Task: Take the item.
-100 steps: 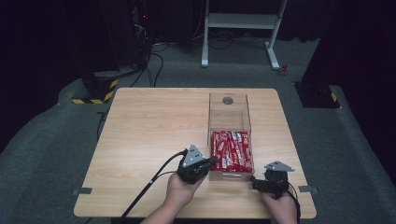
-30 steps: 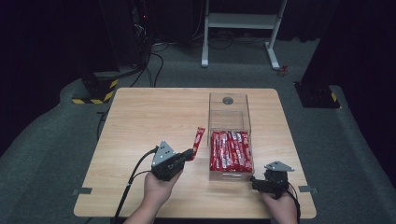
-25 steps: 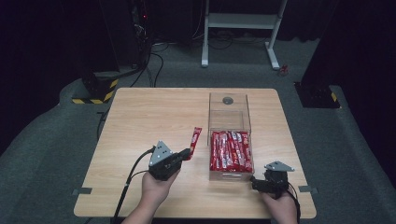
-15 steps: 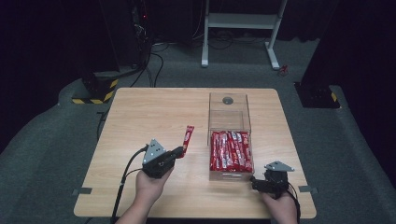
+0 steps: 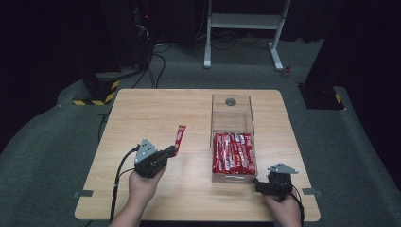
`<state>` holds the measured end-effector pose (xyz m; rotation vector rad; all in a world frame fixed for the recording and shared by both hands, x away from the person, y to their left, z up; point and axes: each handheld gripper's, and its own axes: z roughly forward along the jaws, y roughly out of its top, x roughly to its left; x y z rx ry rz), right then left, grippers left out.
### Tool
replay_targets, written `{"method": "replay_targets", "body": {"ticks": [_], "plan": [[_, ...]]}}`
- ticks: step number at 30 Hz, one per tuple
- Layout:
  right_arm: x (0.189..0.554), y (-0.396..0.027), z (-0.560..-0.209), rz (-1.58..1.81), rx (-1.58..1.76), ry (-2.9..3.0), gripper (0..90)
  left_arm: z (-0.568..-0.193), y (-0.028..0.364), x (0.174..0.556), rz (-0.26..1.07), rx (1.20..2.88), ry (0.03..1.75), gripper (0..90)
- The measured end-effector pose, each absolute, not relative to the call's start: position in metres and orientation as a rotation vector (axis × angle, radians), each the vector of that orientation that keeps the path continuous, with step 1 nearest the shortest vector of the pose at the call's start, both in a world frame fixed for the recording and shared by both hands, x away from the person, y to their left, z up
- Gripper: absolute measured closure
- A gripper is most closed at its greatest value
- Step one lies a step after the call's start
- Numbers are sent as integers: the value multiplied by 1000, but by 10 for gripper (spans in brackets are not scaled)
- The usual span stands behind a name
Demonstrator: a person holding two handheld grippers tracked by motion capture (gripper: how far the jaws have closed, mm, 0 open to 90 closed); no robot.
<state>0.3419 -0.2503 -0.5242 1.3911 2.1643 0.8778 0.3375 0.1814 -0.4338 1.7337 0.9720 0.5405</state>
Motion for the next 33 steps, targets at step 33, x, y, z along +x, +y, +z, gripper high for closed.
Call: {"method": "replay_targets", "body": {"ticks": [33], "plan": [[342,-250,-524,878,1392,2164,123,-454,220,364,595,1724,1108,900]]}}
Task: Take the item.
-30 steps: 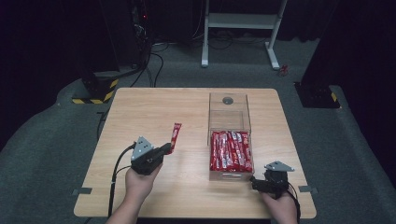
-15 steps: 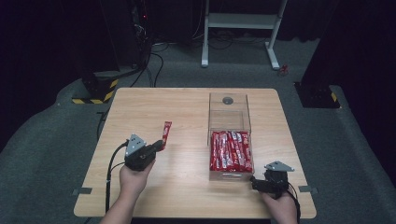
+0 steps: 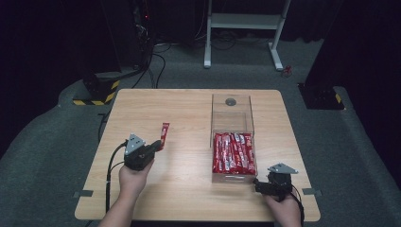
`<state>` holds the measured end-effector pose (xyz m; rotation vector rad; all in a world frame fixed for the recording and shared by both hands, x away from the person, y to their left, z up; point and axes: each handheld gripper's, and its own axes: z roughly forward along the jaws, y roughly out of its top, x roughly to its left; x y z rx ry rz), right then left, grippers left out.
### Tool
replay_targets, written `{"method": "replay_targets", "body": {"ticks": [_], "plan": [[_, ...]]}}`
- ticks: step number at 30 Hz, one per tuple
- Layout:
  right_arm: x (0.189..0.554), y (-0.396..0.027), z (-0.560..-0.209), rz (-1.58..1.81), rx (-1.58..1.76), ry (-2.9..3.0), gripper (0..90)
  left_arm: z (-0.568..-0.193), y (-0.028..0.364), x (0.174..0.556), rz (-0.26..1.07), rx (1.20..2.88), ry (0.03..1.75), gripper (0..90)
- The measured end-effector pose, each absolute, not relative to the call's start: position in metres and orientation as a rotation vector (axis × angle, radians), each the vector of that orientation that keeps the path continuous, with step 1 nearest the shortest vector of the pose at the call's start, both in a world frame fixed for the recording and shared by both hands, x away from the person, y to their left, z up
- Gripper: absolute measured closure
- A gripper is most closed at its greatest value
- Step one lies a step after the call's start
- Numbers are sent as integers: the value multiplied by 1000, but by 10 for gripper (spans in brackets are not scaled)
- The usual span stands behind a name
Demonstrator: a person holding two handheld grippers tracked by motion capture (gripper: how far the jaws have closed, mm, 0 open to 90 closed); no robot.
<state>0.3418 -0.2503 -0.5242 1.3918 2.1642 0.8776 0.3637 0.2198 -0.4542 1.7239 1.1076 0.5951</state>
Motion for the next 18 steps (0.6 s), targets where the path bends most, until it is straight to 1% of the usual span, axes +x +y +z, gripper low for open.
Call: {"method": "replay_targets", "body": {"ticks": [10,15,16,18], "plan": [[342,-250,-524,878,1394,2164,123,-463,221,375,596,1736,1136,900],[342,-250,-524,878,1393,2164,123,-472,215,379,560,1678,1190,900],[342,-250,-524,877,1393,2164,123,-473,220,381,591,1751,1162,900],[342,-250,-524,878,1391,2164,123,-475,220,384,592,1762,1167,900]]}}
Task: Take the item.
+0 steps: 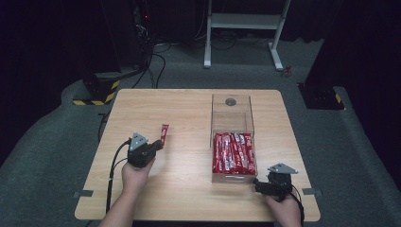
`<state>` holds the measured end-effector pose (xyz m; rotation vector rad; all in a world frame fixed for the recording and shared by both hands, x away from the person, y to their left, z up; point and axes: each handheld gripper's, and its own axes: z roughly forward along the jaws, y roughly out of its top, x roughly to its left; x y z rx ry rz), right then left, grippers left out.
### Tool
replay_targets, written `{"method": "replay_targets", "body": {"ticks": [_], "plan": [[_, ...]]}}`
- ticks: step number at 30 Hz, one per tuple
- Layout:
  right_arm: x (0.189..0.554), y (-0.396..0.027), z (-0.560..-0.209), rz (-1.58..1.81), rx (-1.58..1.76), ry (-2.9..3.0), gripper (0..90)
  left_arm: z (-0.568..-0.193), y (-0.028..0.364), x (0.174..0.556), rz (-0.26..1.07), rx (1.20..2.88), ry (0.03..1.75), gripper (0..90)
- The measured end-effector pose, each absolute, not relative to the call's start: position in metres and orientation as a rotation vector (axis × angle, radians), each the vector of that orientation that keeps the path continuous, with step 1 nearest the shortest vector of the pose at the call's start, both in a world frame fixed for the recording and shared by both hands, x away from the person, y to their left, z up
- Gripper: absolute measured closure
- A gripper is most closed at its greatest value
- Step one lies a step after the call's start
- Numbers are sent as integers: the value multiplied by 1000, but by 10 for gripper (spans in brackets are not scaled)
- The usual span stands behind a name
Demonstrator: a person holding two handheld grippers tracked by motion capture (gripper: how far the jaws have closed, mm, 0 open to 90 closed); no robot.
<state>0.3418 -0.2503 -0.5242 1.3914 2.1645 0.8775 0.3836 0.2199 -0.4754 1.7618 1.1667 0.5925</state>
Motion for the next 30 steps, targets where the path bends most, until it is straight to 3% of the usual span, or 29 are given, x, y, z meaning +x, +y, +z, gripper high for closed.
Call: {"method": "replay_targets", "body": {"ticks": [30], "plan": [[342,-250,-524,878,1391,2164,123,-508,210,401,494,1866,1246,900]]}}
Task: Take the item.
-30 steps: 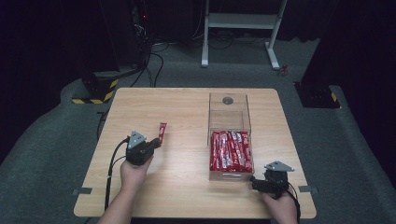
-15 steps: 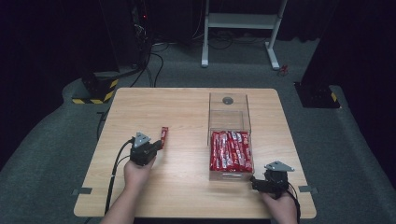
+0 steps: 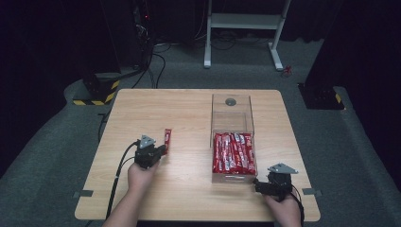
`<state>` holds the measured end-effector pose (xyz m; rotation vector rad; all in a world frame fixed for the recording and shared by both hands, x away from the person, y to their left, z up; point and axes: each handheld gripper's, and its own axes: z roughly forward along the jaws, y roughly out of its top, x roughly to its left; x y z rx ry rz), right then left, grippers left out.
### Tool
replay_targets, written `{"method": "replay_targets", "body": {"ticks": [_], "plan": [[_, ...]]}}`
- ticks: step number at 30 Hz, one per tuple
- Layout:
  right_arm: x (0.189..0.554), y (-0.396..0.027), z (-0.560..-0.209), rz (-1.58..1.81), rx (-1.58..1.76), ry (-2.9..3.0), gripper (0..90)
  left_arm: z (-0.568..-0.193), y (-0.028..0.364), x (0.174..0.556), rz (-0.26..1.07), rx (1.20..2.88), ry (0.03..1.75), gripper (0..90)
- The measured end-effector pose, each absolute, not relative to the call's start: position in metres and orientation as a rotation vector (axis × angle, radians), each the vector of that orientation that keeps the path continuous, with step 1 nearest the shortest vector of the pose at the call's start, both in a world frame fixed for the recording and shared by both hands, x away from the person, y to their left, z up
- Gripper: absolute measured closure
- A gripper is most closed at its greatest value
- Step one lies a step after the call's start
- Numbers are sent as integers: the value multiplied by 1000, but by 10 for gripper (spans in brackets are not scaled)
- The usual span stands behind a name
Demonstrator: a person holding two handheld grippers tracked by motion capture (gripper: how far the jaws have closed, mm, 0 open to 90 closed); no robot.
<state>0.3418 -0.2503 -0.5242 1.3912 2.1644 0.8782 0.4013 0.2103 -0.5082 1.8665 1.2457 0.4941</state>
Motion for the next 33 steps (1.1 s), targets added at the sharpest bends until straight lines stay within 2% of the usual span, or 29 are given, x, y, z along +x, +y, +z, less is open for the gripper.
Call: {"method": "replay_targets", "body": {"ticks": [9,21,33], "plan": [[342,-250,-524,878,1393,2164,123,-514,210,401,459,1863,1267,887],[342,-250,-524,878,1393,2165,124,-503,214,392,468,1871,1212,601],[342,-250,-524,879,1393,2163,124,-500,223,374,464,1861,1180,388]]}}
